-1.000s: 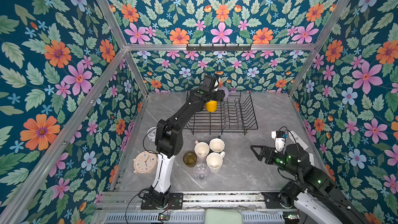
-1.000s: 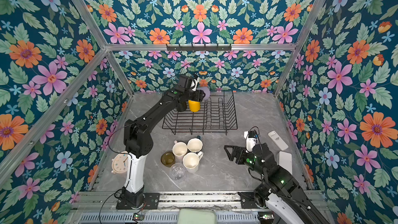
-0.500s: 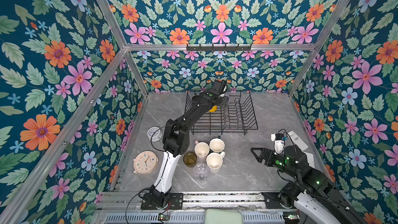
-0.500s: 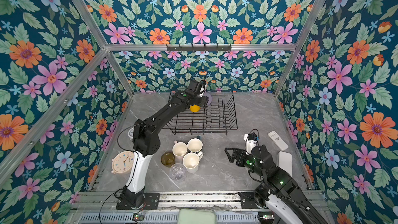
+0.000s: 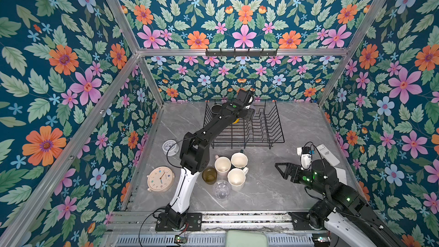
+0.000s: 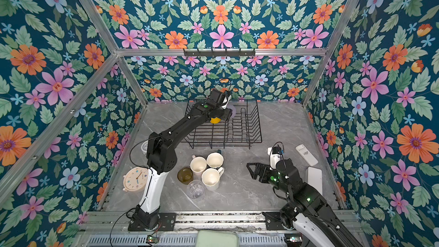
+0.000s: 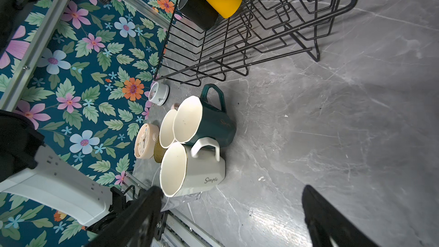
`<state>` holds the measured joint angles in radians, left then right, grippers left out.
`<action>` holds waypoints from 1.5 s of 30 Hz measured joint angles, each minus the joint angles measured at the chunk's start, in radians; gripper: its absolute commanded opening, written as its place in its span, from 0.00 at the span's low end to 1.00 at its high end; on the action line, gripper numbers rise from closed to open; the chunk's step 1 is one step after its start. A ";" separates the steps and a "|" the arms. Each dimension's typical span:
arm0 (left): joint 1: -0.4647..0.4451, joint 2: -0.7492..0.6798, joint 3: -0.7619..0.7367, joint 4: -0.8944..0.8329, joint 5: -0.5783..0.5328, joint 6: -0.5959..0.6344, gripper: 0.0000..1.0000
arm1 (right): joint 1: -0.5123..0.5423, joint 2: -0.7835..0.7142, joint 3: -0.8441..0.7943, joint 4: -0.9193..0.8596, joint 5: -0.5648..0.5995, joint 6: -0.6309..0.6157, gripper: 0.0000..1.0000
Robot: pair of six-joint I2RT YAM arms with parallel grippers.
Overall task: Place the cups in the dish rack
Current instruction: 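Carry the lavender cup with the left gripper and set it in the rack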
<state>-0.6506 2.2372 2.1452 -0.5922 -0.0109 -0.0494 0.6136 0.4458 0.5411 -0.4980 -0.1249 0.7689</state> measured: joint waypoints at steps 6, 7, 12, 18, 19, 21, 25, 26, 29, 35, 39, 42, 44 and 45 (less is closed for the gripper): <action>-0.009 0.042 0.031 -0.006 -0.024 0.003 0.00 | 0.000 0.002 0.000 0.001 0.000 0.000 0.92; -0.010 0.051 0.036 -0.006 -0.036 0.003 0.00 | 0.000 0.003 0.000 0.002 0.000 0.000 0.92; -0.014 0.084 0.056 -0.002 -0.053 0.003 0.00 | 0.000 0.012 0.000 0.006 -0.003 0.000 0.92; -0.014 0.103 0.059 0.016 -0.061 0.002 0.04 | 0.000 0.012 -0.005 0.013 -0.004 0.000 0.92; -0.014 0.106 0.060 0.019 -0.061 0.002 0.08 | 0.000 0.012 -0.007 0.016 -0.004 0.000 0.92; -0.015 0.113 0.061 0.030 -0.061 -0.001 0.19 | 0.000 0.012 -0.010 0.018 -0.004 0.000 0.92; -0.015 0.126 0.062 0.050 -0.062 -0.005 0.55 | 0.000 0.012 -0.013 0.024 -0.006 0.010 0.92; -0.015 0.128 0.062 0.055 -0.062 -0.005 0.62 | 0.000 0.012 -0.013 0.024 -0.007 0.010 0.92; -0.014 0.135 0.063 0.068 -0.063 -0.006 0.76 | 0.000 0.012 -0.014 0.024 -0.007 0.010 0.92; -0.016 0.143 0.056 0.047 -0.062 -0.016 0.89 | 0.000 0.012 -0.017 0.024 -0.007 0.010 0.92; -0.017 0.131 0.037 0.045 -0.063 -0.024 0.97 | 0.000 0.011 -0.017 0.024 -0.007 0.010 0.92; -0.016 0.103 0.005 0.051 -0.064 -0.027 1.00 | 0.000 0.011 -0.016 0.024 -0.007 0.010 0.91; -0.016 0.074 -0.025 0.072 -0.063 -0.031 1.00 | 0.000 0.012 -0.014 0.022 -0.006 0.010 0.91; -0.015 0.058 -0.042 0.085 -0.062 -0.035 1.00 | 0.000 0.013 -0.010 0.021 -0.006 0.009 0.90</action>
<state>-0.6659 2.2948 2.1033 -0.5076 -0.0727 -0.0841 0.6140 0.4587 0.5312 -0.4774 -0.1314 0.7780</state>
